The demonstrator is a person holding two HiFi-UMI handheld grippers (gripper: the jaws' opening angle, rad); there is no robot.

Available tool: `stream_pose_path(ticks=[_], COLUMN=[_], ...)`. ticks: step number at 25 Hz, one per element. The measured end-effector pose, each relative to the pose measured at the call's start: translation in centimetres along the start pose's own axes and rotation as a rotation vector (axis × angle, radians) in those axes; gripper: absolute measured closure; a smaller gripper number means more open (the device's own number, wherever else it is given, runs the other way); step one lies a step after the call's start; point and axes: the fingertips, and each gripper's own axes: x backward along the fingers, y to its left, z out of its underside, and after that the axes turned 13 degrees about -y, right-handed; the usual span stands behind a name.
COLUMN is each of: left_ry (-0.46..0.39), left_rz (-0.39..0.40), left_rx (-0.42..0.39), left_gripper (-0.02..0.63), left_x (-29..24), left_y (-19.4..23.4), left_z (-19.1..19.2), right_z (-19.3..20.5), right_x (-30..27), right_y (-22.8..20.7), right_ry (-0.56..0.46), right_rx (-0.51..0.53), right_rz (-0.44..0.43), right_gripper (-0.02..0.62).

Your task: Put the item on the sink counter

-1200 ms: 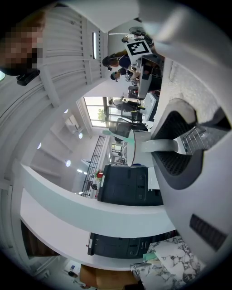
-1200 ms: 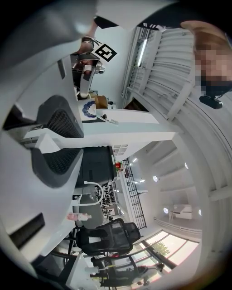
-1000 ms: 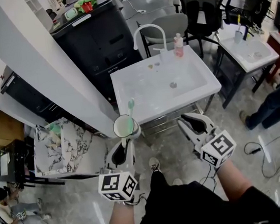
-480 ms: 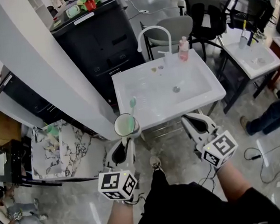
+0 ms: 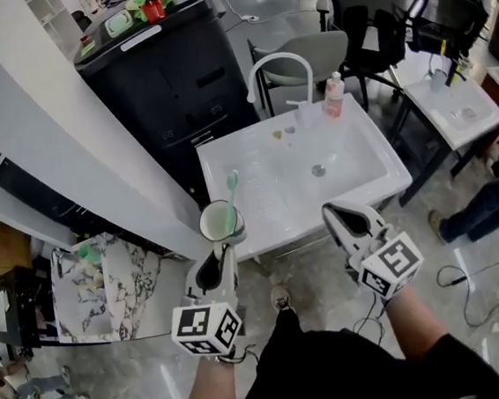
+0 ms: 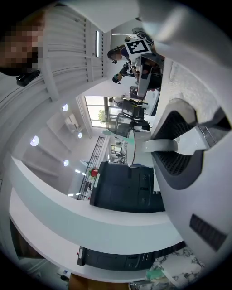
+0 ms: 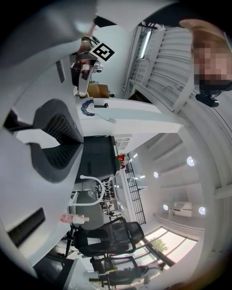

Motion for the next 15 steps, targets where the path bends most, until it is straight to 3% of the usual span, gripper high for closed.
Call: stream_pose_path(ticks=[15], left_ry=[0.021], left_rz=[0.036], left_rx=[0.017], left_gripper=[0.545], left_x=[-10.4], left_y=[8.5], left_z=[-1.3], right_z=[1.6], right_x=[-11.5], right_y=[-4.3], right_ry=[0.036], right_rx=[0.014], right_rz=[0.023], right_gripper=[0.597])
